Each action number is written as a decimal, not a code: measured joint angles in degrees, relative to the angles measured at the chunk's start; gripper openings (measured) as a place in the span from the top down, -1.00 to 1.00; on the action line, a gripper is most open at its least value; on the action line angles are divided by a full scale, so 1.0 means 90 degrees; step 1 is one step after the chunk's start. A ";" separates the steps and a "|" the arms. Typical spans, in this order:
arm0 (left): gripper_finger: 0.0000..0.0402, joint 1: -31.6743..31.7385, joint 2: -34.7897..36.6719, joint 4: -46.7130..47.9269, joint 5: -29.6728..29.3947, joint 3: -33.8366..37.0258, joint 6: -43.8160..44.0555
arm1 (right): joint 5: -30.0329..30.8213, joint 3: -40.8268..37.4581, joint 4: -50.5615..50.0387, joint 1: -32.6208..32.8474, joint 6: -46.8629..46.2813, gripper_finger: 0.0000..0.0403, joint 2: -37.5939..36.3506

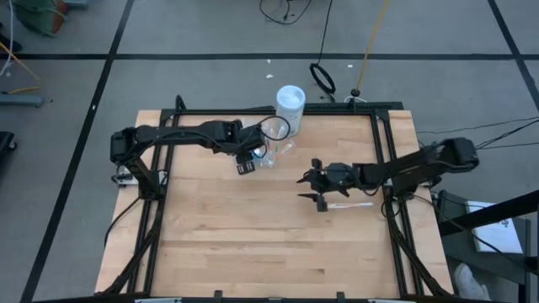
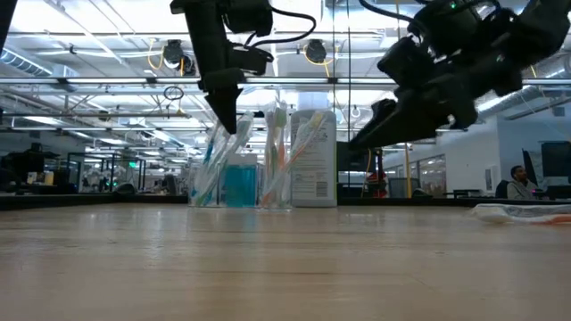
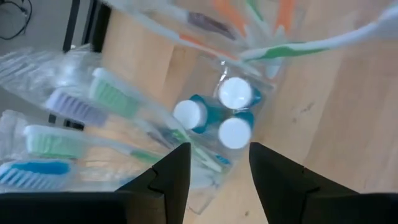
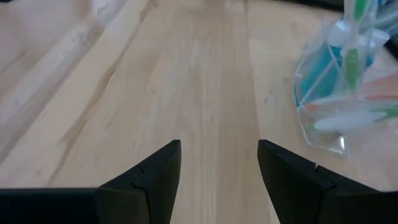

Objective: Pick & Place toothbrushing station
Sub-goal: Put the orange toothbrush into the transparent organizer

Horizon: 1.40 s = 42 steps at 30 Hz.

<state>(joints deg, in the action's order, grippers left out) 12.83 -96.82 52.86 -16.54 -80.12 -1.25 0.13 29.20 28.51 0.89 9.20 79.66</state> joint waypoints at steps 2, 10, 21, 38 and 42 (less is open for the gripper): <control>0.15 -0.0074 0.0000 -0.0006 0.0003 0.0001 0.0031 | 0.0009 0.0125 -0.1015 0.0003 -0.0169 -0.03 -0.0507; 0.15 -0.0374 0.0000 -0.0070 0.0016 0.0002 0.0087 | 0.0503 0.0432 -0.5063 0.0565 -0.1447 -0.03 -0.2186; 0.15 -0.0592 0.0002 -0.0921 0.0162 0.0002 0.0036 | 0.0461 -0.0161 -0.6575 0.1566 -0.2834 -0.03 -0.2377; 0.15 -0.0609 0.0002 -0.1576 0.0552 0.0002 0.0161 | 0.0585 -0.1591 -0.3615 0.1582 -0.2586 0.64 -0.2412; 0.15 -0.0609 0.0002 -0.1576 0.0552 0.0002 0.0251 | 0.0431 -0.1613 -0.2850 0.1530 -0.2207 0.94 -0.2398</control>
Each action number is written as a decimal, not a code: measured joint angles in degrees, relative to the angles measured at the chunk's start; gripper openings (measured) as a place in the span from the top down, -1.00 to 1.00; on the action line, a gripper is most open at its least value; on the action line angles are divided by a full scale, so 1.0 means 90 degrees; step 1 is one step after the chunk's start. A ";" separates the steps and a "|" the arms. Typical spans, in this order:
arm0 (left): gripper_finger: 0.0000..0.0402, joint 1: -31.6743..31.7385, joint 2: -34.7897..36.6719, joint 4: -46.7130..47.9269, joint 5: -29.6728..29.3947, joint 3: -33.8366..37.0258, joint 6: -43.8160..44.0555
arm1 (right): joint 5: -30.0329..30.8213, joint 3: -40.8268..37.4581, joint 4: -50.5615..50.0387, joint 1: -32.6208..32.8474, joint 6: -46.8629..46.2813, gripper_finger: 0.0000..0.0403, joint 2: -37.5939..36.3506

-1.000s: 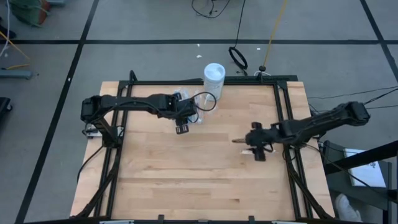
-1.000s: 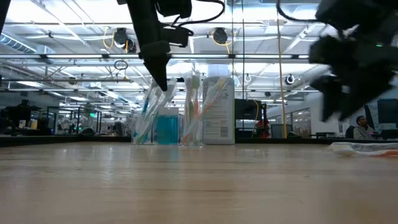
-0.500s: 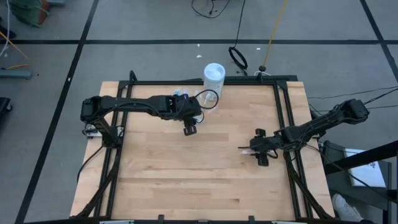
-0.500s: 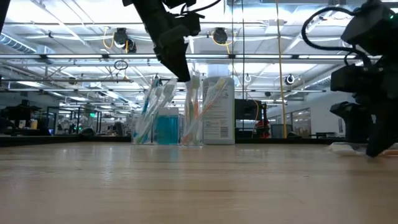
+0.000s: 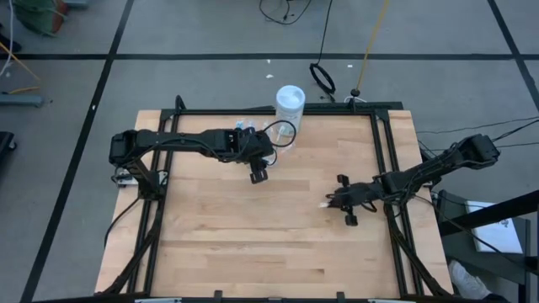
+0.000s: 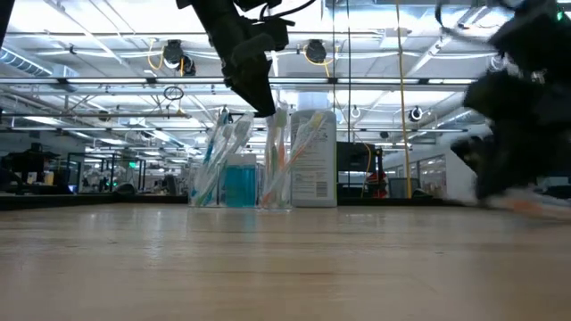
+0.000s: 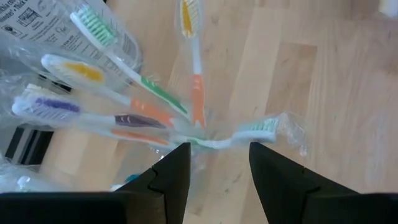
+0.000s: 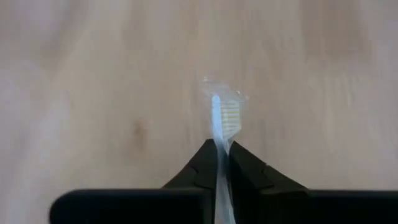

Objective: Pick & Place toothbrushing station
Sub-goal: Put the orange toothbrush into the transparent organizer

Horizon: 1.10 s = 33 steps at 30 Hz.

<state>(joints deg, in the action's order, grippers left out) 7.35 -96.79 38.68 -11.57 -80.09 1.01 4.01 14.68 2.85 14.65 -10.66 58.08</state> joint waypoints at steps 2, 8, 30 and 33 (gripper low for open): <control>0.15 0.0000 0.0000 -0.0013 0.0002 0.0000 0.0095 | 0.0020 0.0002 0.0942 -0.0004 0.0386 0.93 -0.0009; 0.15 -0.0064 0.0000 -0.0494 0.0803 0.0001 -0.0052 | 0.0190 0.0005 0.4783 -0.0168 0.1546 0.90 -0.0009; 0.15 -0.0660 -0.0873 -0.5803 0.1787 0.0007 -0.1597 | 0.0361 0.0386 0.7573 -0.1192 0.1594 0.95 0.0109; 0.15 -0.0644 -0.1141 -0.6420 0.1783 0.0007 -0.1617 | 0.0362 0.0386 0.7540 -0.1192 0.1594 0.95 0.0209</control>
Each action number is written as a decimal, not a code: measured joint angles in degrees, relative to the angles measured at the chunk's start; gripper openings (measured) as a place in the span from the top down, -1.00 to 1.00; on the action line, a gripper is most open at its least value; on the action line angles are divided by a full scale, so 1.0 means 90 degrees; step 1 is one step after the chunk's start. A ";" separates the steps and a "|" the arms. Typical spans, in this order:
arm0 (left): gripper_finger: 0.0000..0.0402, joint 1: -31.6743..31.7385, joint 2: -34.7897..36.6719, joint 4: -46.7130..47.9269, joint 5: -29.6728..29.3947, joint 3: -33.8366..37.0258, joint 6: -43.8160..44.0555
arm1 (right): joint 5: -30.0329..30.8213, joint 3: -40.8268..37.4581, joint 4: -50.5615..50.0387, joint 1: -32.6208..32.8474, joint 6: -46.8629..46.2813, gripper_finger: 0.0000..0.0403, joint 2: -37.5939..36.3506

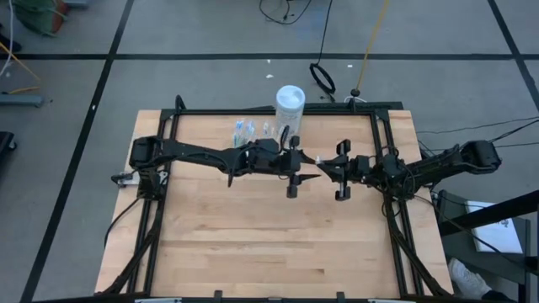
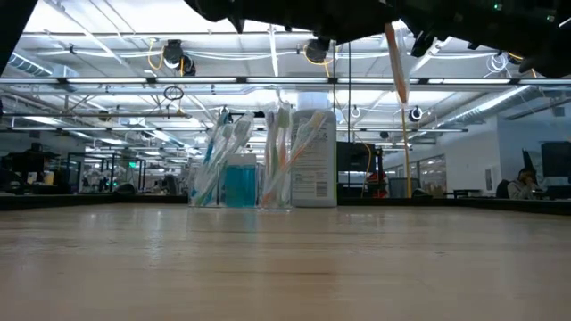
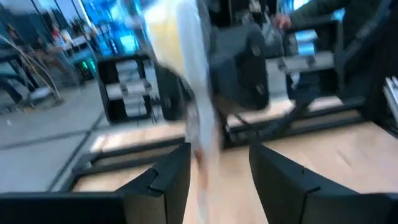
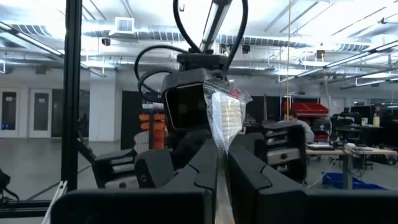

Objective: Pick & Place toothbrushing station
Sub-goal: Put the orange toothbrush into the transparent organizer

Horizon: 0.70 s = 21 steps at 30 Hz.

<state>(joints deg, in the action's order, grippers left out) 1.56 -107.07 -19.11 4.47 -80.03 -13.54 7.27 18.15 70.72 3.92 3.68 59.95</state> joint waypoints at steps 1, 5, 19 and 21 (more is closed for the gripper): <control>0.15 0.0003 -0.0065 -0.0223 -0.0002 0.0000 0.0001 | 0.0007 0.0000 0.0030 -0.0004 0.0002 0.95 0.0042; 0.15 0.0015 -0.0112 -0.0642 -0.0011 0.0000 0.0084 | 0.0008 0.0000 0.0073 -0.0048 0.0002 0.95 0.0095; 0.79 0.0125 -0.0054 -0.0554 -0.0042 -0.0007 0.0143 | 0.0061 -0.0005 0.0110 -0.0069 0.0025 0.89 0.0098; 0.84 0.0163 -0.0054 -0.0552 -0.0027 -0.0007 0.0185 | 0.0138 -0.0005 0.0113 -0.0082 0.0035 0.83 0.0096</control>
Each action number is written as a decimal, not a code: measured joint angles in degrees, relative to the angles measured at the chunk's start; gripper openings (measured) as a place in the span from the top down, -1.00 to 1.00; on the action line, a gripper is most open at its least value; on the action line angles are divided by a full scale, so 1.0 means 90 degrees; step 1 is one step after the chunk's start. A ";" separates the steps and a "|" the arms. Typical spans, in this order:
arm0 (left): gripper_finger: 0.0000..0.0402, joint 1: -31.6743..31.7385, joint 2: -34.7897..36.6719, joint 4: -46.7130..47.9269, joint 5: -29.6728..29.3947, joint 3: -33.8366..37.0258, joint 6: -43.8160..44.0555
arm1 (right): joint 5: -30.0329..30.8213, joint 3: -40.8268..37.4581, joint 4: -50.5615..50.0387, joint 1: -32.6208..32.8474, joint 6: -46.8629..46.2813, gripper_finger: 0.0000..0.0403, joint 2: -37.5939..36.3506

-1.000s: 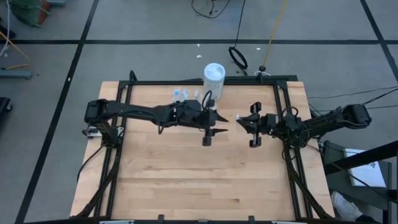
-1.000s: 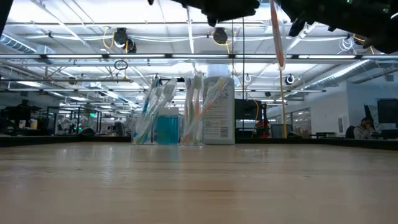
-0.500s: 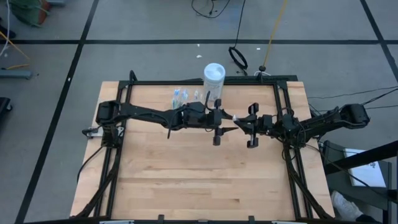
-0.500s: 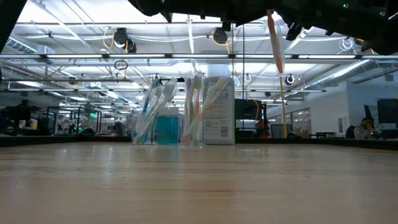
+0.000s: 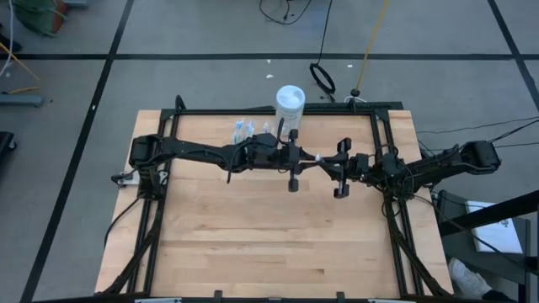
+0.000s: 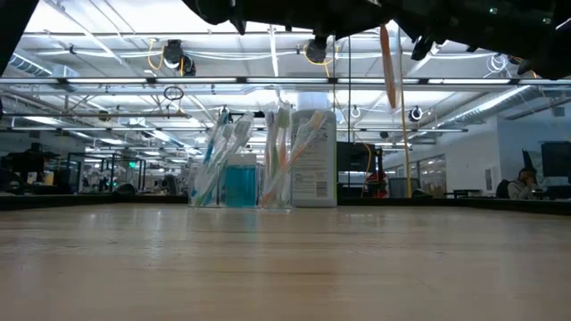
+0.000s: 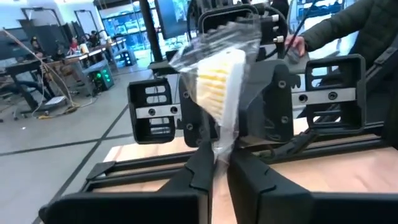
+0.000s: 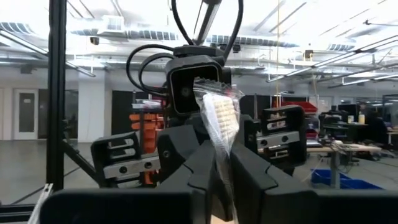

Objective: Pick & Place toothbrushing station
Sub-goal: Put the orange toothbrush into the transparent organizer

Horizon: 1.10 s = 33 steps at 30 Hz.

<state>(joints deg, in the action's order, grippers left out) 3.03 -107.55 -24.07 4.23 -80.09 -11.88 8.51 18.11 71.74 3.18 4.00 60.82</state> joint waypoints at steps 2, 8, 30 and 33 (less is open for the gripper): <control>0.88 0.0033 0.0000 0.0033 0.0053 0.0000 0.0005 | -0.0013 0.0000 -0.0002 -0.0042 0.0013 0.75 0.0000; 0.90 0.0036 0.0086 0.0452 -0.0006 -0.0002 0.0046 | -0.0091 0.0000 -0.0167 -0.0241 -0.0009 0.48 -0.0001; 0.96 0.0613 0.3562 0.4402 -0.3954 0.0866 0.1261 | -0.0097 0.0002 -0.0621 -0.0510 -0.0030 0.13 -0.0005; 0.91 0.0710 0.3836 0.4138 -0.4006 0.1718 0.1829 | -0.0094 0.0002 -0.0625 -0.0514 -0.0023 0.13 -0.0005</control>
<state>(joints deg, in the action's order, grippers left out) 9.42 -73.03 13.17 -31.83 -64.63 4.59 7.66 18.13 66.11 -1.44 3.79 60.77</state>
